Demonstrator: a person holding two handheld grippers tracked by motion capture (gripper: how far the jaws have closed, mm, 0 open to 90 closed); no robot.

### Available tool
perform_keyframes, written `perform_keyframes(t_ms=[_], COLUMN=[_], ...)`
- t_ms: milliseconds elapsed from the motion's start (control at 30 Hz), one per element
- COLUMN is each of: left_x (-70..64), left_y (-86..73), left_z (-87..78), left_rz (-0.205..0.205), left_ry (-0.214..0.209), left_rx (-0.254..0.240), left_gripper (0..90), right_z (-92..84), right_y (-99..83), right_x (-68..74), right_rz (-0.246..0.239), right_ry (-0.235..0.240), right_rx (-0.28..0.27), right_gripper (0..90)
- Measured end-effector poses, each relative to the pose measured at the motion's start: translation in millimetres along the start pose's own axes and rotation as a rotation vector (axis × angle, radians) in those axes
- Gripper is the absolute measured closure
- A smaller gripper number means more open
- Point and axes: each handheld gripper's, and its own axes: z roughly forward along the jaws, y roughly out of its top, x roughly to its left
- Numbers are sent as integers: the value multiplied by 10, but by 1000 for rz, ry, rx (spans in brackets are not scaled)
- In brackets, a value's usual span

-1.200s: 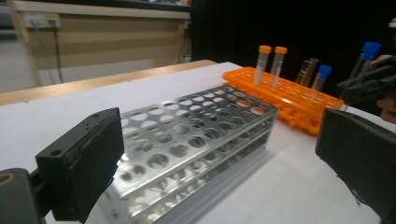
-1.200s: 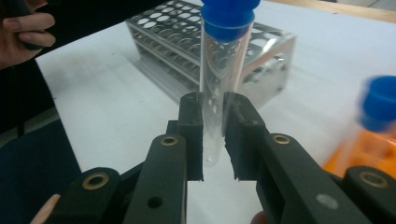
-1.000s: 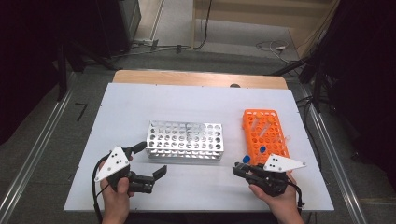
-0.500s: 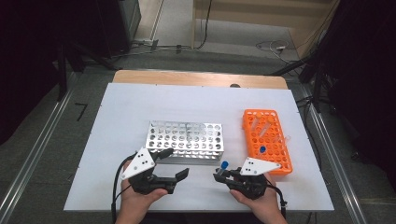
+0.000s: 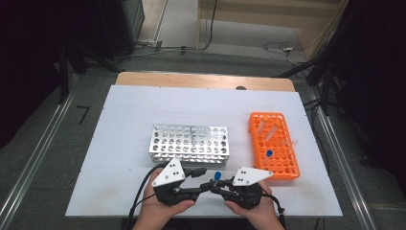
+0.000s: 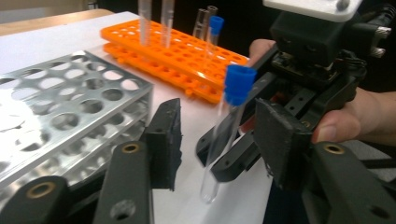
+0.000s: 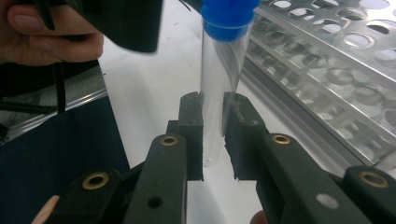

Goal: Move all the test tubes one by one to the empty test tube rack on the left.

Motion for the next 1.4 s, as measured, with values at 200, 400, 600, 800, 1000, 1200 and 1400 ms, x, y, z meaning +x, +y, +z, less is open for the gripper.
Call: perform_keyframes(t_ms=[200, 400, 600, 800, 1000, 1200, 1400], left_x=[-52, -80, -89, -94, -84, -29, 10], left_y=[8, 8, 2, -7, 6, 26, 45], left_z=[80, 116, 129, 128, 83, -6, -59], left_rz=[9, 25, 35, 56, 57, 47, 38], left_ry=[-32, -30, -26, -4, 10, 29, 50], left_rx=[16, 19, 26, 26, -1, -22, -31], left_gripper=[617, 672, 735, 756, 762, 763, 763], right_z=[31, 46, 56, 59, 34, -59, -209], right_y=[8, 18, 15, 7, 10, 2, -17], right_x=[50, 83, 89, 73, 70, 23, -60], right_rz=[-16, -38, -40, -35, -60, -44, -17], right_ry=[17, 34, 43, 46, 37, 28, -15], right_rx=[7, 8, 17, 18, 2, -26, -52], right_gripper=[753, 753, 752, 751, 723, 455, 211])
